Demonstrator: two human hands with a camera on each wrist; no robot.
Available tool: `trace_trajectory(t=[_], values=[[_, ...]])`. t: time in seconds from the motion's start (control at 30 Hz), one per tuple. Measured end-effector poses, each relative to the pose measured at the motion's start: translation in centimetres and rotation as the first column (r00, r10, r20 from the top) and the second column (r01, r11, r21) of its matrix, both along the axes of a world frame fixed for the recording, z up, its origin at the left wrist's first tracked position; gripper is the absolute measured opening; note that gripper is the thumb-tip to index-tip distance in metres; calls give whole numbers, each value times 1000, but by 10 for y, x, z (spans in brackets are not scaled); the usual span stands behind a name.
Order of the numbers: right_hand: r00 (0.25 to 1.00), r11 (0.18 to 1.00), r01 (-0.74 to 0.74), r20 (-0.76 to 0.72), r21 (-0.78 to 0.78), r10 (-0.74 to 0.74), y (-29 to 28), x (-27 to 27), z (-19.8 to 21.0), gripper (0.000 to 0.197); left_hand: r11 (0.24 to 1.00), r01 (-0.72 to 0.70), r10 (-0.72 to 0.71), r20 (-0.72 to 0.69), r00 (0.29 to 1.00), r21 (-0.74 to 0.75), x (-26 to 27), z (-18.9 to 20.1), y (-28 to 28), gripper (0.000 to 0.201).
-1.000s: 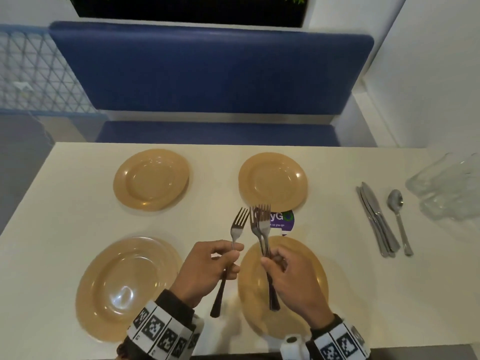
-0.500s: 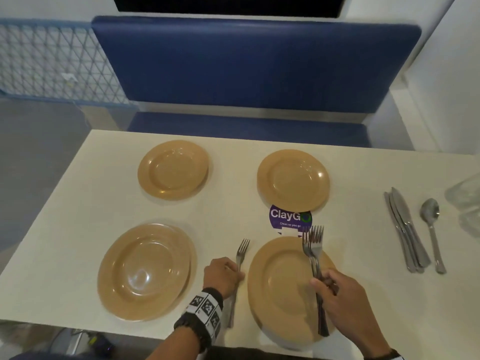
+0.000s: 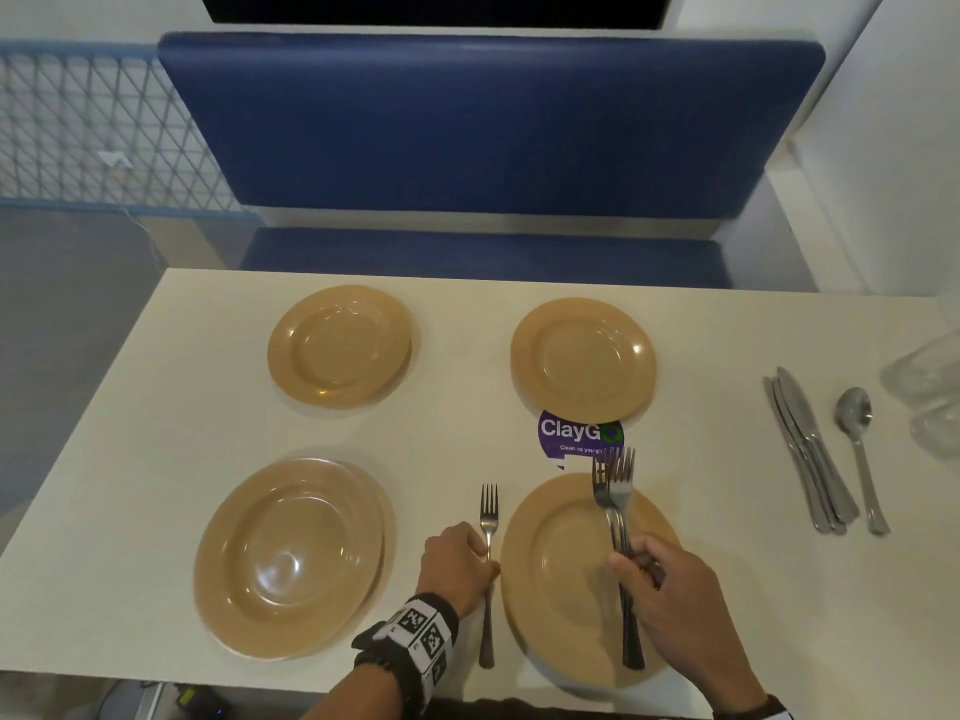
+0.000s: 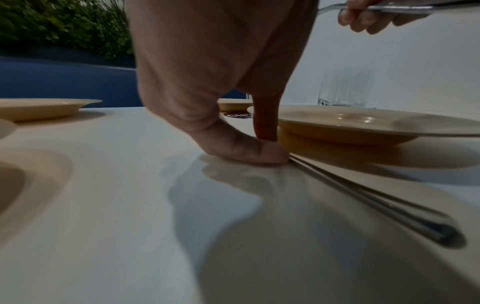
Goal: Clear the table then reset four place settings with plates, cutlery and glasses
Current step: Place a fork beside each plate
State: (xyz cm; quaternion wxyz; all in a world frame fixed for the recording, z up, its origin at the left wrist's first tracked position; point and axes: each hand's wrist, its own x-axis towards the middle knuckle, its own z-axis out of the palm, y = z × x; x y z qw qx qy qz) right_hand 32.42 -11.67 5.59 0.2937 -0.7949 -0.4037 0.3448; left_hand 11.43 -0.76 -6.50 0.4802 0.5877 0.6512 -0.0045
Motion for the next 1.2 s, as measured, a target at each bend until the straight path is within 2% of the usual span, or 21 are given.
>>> trace_trajectory(t=[0.27, 0.93, 1.03, 1.1, 1.17, 1.2], values=[[1000, 1000, 3, 8, -16, -3, 2, -4, 0, 18, 999, 34, -33, 41, 999, -19, -1, -5, 4, 24], [1000, 1000, -12, -9, -17, 12, 5, -1, -1, 19, 993, 115, -114, 34, 993, -24, -5, 5, 7, 30], [1000, 1000, -18, -21, -8, 17, 7, -1, 2, 18, 997, 68, -67, 46, 997, -24, -11, 28, 8, 29], [998, 1000, -23, -51, -5, 22, 11, -2, 4, 17, 997, 57, -59, 49, 997, 52, -15, 53, 8, 21], [994, 999, -42, -103, 2, 42, 20, -7, 8, 15, 997, 38, -50, 184, 982, 66, -14, 82, 8, 16], [990, 998, -63, -125, 20, 65, 26, -12, 12, 14, 1000, 10, -10, 310, 951, 1, -9, 98, 8, 16]])
